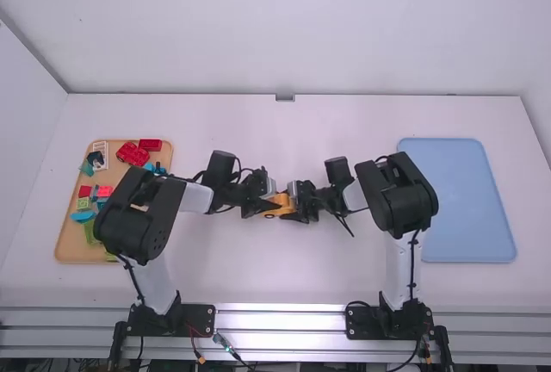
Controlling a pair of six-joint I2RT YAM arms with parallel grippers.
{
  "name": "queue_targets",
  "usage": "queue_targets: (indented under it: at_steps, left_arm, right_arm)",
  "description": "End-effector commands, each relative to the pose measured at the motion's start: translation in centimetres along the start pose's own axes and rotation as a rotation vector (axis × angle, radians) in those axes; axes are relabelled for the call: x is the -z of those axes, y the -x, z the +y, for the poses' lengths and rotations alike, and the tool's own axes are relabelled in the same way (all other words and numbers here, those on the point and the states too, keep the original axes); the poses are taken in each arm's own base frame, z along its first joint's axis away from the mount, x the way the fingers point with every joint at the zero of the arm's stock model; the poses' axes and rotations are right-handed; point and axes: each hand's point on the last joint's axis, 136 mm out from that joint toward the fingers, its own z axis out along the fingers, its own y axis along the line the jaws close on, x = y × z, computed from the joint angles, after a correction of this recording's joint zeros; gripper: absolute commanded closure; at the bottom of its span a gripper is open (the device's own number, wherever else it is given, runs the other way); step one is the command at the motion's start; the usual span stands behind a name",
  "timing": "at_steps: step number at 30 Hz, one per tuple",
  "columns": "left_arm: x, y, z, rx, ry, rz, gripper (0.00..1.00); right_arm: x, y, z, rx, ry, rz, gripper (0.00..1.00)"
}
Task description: Assemble lego blocks to make yellow taxi
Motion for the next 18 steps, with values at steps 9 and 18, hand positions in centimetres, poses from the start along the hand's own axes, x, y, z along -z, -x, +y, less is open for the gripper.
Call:
queue_targets:
  at_steps: [9,18]
  left_arm:
    - [-1.0,-2.4,-2.0,0.027,-0.062,0.060,0.98]
    - [-2.3,-3.7,-2.6,0.002,-0.041,0.178,0.98]
  right_arm:
    - [-0.3,-0.5,0.0,-0.010,0.006,0.005,0.44]
    - [-0.3,-0.4,0.0,-0.012,0.007,0.005,0.44]
